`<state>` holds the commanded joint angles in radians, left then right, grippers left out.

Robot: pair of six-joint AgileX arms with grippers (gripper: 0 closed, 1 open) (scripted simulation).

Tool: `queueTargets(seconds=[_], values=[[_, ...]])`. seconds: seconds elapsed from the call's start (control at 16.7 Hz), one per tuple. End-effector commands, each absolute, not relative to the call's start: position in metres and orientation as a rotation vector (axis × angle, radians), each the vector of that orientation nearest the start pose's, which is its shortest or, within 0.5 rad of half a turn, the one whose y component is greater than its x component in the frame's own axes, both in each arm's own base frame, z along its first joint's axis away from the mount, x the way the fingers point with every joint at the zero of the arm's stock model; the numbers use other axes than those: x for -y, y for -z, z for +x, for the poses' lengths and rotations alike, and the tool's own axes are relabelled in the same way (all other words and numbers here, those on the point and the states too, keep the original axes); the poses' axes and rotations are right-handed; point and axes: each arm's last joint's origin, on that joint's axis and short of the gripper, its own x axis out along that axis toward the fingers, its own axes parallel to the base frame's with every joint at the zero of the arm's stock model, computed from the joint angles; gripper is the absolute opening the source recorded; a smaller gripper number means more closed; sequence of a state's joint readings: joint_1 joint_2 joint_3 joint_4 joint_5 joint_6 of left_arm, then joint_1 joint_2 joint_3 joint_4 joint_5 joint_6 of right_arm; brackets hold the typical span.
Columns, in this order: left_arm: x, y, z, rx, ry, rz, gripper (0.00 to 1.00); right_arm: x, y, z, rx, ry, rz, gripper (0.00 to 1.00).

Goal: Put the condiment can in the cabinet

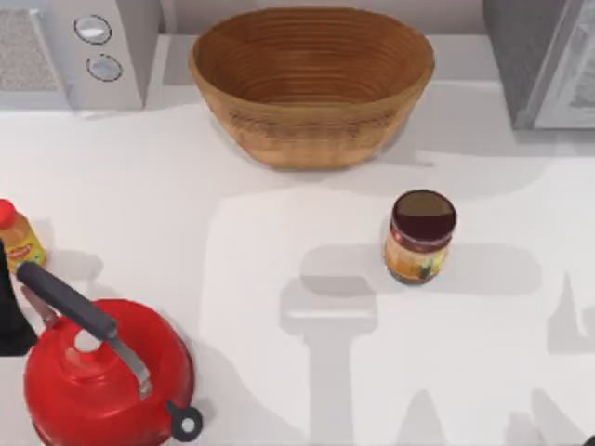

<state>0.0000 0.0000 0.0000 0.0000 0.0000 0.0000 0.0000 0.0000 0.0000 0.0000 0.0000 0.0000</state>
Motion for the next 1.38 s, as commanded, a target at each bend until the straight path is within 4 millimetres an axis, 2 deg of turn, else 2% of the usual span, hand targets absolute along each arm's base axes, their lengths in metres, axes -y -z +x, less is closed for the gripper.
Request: queueTargets(seconds=[0.3,0.54,0.72,0.9,1.08,1.38], values=[[0.001,-0.160,0.106,0.000,0.000,0.000,1.00,-0.002,-0.161,0.108,-0.054,-0.058,-0.041,1.00],[0.001,-0.160,0.106,0.000,0.000,0.000,1.00,-0.011,-0.166,0.118,-0.212,-0.250,-0.171,1.00],[0.001,-0.160,0.106,0.000,0.000,0.000,1.00,-0.019,-0.173,0.134,-0.342,-0.447,-0.278,1.00],[0.001,-0.160,0.106,0.000,0.000,0.000,1.00,-0.027,-0.177,0.159,-0.456,-0.666,-0.355,1.00],[0.001,-0.160,0.106,0.000,0.000,0.000,1.00,-0.034,-0.173,0.194,-0.533,-0.888,-0.385,1.00],[0.001,-0.160,0.106,0.000,0.000,0.000,1.00,-0.036,-0.144,0.264,-0.524,-1.206,-0.333,1.00]])
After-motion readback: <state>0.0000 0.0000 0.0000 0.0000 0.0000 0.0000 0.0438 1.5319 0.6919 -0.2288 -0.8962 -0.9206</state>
